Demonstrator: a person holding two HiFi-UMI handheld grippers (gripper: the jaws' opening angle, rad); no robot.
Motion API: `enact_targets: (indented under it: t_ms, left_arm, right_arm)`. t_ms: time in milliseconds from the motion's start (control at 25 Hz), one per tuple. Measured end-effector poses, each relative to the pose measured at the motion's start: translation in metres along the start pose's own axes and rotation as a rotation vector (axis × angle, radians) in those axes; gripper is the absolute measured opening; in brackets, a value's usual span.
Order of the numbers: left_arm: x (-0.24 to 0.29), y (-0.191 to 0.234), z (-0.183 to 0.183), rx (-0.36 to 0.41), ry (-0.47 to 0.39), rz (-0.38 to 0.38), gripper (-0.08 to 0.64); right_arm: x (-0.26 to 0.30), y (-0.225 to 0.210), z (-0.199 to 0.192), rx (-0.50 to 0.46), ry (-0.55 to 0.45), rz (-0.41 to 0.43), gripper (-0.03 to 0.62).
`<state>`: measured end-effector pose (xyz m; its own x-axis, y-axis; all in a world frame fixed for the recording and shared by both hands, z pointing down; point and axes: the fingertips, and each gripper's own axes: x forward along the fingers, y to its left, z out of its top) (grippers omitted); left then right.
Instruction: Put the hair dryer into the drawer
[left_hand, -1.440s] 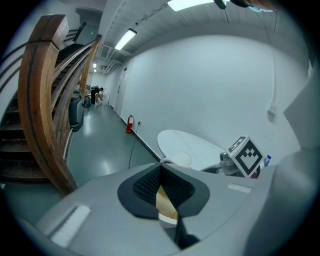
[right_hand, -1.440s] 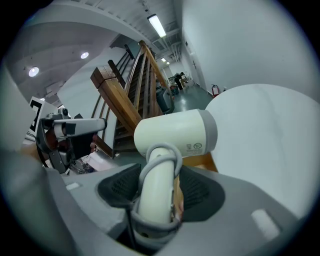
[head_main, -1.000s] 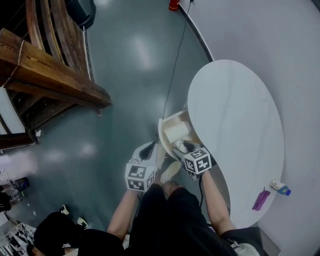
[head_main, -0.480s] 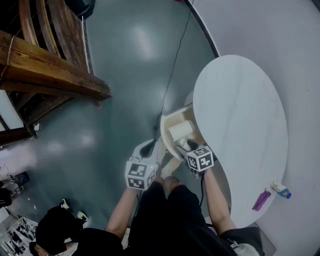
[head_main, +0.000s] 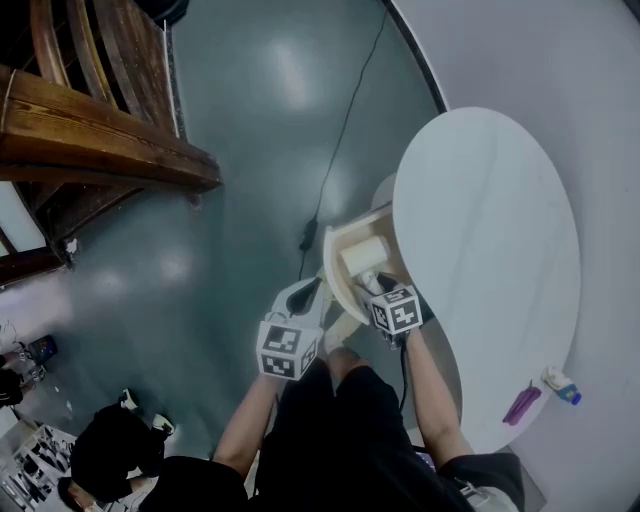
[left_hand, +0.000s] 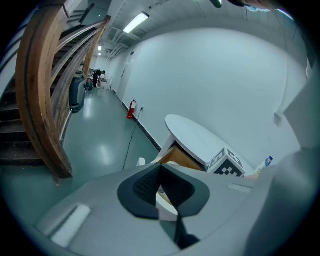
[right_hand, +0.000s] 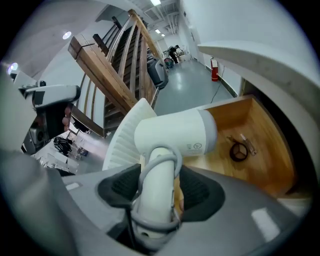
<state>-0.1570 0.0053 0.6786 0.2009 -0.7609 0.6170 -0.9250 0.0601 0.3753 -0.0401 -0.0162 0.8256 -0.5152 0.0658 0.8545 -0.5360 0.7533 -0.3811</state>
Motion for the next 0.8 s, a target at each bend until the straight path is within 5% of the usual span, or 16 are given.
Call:
enact_targets:
  t_ms: [800]
  left_arm:
    - [0.029, 0.031, -0.016, -0.039, 0.060, -0.003, 0.006]
  right_arm:
    - [0.053, -0.018, 0.010, 0.018, 0.132, -0.011, 0.250]
